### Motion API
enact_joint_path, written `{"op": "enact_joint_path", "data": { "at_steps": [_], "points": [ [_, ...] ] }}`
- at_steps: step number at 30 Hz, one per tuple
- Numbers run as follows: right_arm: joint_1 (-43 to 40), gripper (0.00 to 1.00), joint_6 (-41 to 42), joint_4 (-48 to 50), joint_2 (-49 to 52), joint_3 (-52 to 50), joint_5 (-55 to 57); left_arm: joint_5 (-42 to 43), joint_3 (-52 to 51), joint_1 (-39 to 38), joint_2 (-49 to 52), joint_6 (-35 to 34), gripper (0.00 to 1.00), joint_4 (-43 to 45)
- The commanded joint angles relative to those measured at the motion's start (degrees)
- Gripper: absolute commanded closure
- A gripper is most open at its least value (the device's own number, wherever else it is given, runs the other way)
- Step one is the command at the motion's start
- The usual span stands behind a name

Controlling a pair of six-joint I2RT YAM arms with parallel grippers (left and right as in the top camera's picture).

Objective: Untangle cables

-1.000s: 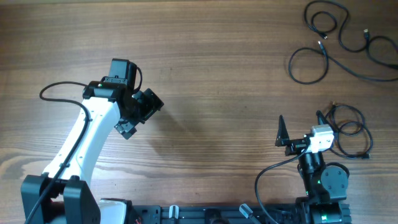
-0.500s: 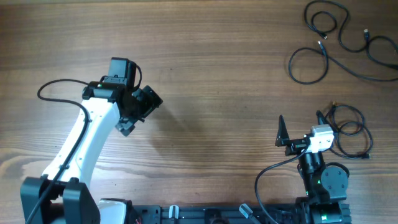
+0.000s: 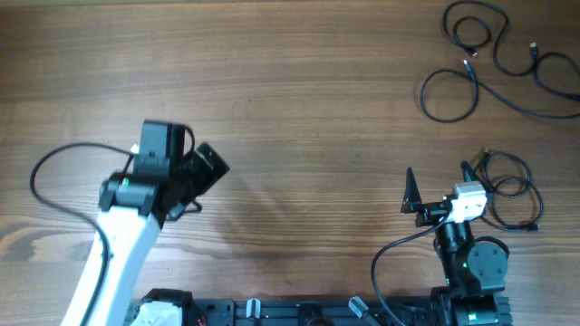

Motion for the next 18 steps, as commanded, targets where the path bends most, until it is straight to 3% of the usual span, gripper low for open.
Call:
{"op": "enact_joint_path", "data": {
  "at_steps": [1,4,10,18],
  "points": [
    [-0.3,0.00,0.0,0.2,-0.7,-0.2,-0.9,-1.7,-3.8,-0.2,-8.0,0.3,0.00,0.8],
    [-0.3,0.00,0.0,0.2,-0.7,-0.2,-0.9,-1.6,-4.5,-0.3,-13.1,0.7,0.00,1.4],
    [-0.3,0.00,0.0,0.2,-0.7,-0.2,-0.9,-0.5,-5.2,-0.3,-20.5,11.1,0.00,1.6],
    [-0.3,0.00,0.0,0.2,-0.7,-0.2,-0.9,0.6,-15.2,-0.3,-37.0,10.6,0.00,5.3]
  ]
}}
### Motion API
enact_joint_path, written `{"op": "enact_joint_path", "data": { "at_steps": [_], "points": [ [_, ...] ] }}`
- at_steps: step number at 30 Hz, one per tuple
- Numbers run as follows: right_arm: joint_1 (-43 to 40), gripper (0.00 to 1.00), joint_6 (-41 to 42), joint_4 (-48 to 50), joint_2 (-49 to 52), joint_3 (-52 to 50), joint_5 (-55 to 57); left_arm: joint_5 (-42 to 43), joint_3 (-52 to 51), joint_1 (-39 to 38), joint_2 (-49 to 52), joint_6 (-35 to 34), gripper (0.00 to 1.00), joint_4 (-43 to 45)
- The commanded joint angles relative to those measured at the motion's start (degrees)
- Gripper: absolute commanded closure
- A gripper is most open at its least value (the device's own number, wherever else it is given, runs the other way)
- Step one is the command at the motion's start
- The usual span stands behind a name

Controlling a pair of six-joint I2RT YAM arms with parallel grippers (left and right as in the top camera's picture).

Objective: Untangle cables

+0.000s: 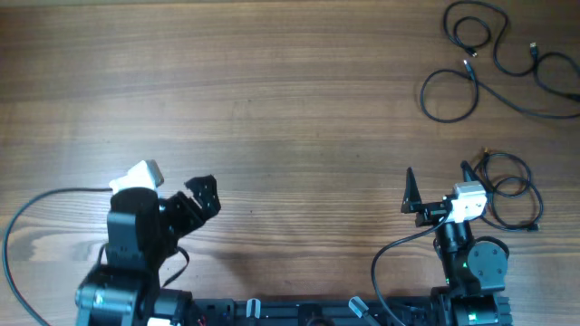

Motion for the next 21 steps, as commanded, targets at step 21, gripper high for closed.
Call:
{"op": "enact_joint_path", "data": {
  "at_steps": [21],
  "points": [
    [-0.3,0.00,0.0,0.2,-0.7,-0.2,-0.9,0.7,-7.1,-0.2,-15.5,1.3,0.00,4.7]
  ]
}}
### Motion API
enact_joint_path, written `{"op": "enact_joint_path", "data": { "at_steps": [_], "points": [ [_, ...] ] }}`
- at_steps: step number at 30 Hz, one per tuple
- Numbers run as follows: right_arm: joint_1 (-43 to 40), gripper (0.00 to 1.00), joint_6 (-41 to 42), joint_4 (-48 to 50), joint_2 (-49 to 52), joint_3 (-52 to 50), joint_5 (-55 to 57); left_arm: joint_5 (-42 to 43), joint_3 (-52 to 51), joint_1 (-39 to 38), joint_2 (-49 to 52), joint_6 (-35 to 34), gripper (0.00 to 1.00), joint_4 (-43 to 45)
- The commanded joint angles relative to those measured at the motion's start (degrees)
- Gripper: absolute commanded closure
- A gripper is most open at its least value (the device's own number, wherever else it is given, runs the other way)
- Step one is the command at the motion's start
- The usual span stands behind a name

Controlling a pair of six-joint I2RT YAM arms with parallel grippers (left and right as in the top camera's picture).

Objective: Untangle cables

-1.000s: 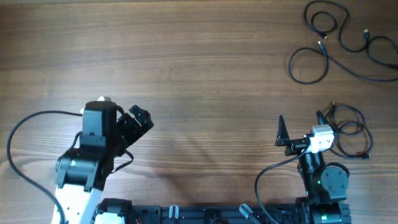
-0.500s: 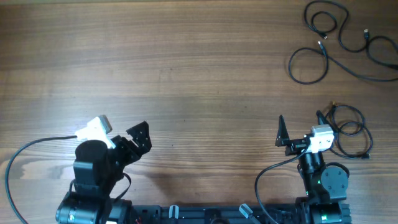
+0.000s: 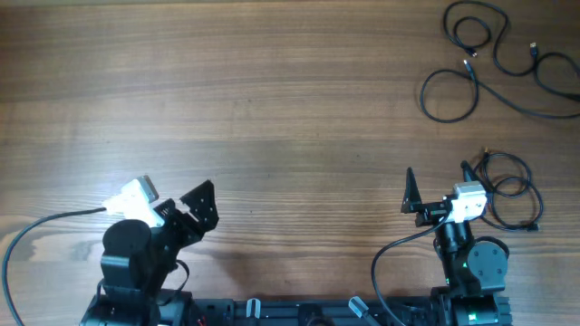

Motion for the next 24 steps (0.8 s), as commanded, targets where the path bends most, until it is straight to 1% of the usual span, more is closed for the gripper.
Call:
{"op": "enact_joint_path", "data": {
  "at_steps": [1,6,10,12,16,19,20,22,24],
  "points": [
    [-0.3,0.00,0.0,0.2,-0.7,-0.2,-0.9,0.5,-0.8,-0.2,-3.2,1.2,0.00,-0.2],
    [-0.3,0.00,0.0,0.2,-0.7,-0.2,-0.9,0.5,-1.1,-0.2,-4.0,1.4,0.00,0.2],
    [-0.3,0.00,0.0,0.2,-0.7,-0.2,-0.9,0.5,-5.1,-0.2,-5.7,1.4,0.00,6.6],
    [-0.3,0.00,0.0,0.2,-0.7,-0.2,-0.9,0.5,-7.4,-0.2,-7.8,1.4,0.00,7.8],
    [-0.3,0.00,0.0,0.2,-0.7,-0.2,-0.9,2.9,-10.5,-0.2,-10.6,8.6,0.00,11.3],
    [-0.3,0.00,0.0,0.2,-0.7,-0.2,-0.9,2.9,-11.3,-0.2,-11.3,9.4,0.00,14.2],
    [-0.3,0.00,0.0,0.2,-0.7,-0.2,-0.9,3.4,-11.3,-0.2,-11.3,10.4,0.00,14.7],
    [-0.3,0.00,0.0,0.2,-0.7,-0.2,-0.9,6.6,-11.3,-0.2,-11.4,15.0,0.00,16.6],
    [-0.3,0.00,0.0,0.2,-0.7,-0.2,-0.9,7.4,-11.4,-0.2,-11.7,16.4,0.00,17.4]
  ]
}}
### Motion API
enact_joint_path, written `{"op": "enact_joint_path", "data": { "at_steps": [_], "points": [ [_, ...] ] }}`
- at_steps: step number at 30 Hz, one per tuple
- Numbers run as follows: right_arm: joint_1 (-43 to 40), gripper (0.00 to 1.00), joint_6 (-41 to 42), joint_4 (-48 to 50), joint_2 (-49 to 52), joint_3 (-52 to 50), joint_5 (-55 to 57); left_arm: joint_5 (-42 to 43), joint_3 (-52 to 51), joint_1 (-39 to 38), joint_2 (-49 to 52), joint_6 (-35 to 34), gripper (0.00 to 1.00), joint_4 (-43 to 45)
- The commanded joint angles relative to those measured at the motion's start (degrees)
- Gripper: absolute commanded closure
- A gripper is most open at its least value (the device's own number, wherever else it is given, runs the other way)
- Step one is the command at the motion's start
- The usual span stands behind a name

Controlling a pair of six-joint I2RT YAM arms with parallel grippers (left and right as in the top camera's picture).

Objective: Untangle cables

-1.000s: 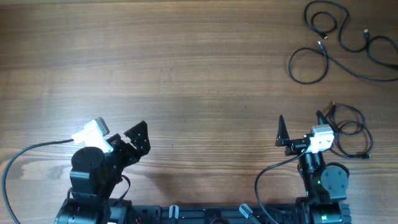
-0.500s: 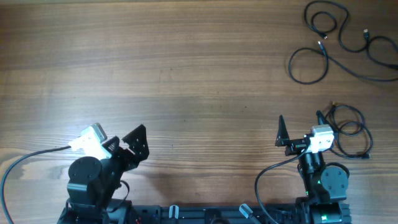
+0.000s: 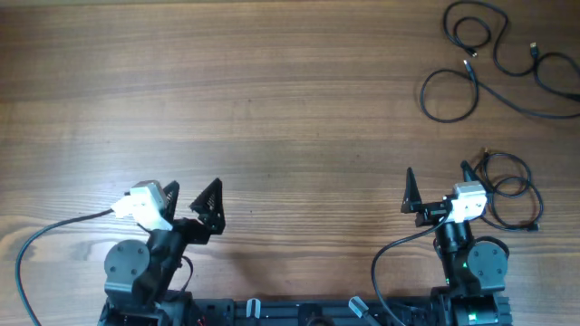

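Note:
Three black cables lie apart on the right of the wooden table: a small coil (image 3: pixel 472 27) at the top right, a long cable with a loop (image 3: pixel 451 93) below it, and a coiled one (image 3: pixel 511 186) beside my right gripper. That right gripper (image 3: pixel 438 182) stands open and empty near the front edge, its fingers just left of the coil. At the front left my left gripper (image 3: pixel 191 193) stands open with nothing in it, far from every cable.
The arms' own black leads trail off at the front left (image 3: pixel 54 228) and front right (image 3: pixel 390 254). The arm bases and a black rail (image 3: pixel 299 312) line the near edge of the table (image 3: pixel 272 109).
My left arm has drawn a little further back toward its base and turned, so its open fingers now point away from the front edge. The right arm and the cables are unchanged.
My left arm was first stretched out over the left of the table with its gripper open. It was then folded back near its base, then lower still, and now sits at the front left. The right arm stayed parked and the cables did not move.

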Motion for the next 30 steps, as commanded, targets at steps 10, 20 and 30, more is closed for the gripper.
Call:
{"op": "enact_joint_path", "data": {
  "at_steps": [10,20,30],
  "points": [
    [-0.3,0.00,0.0,0.2,-0.7,-0.2,-0.9,3.3,-9.1,-0.2,-7.5,5.4,0.00,10.7],
    [-0.3,0.00,0.0,0.2,-0.7,-0.2,-0.9,3.3,-13.6,-0.1,-8.5,5.5,0.00,20.2],
    [-0.3,0.00,0.0,0.2,-0.7,-0.2,-0.9,4.2,-13.8,2.8,-9.0,9.1,0.00,24.2]
  ]
}}
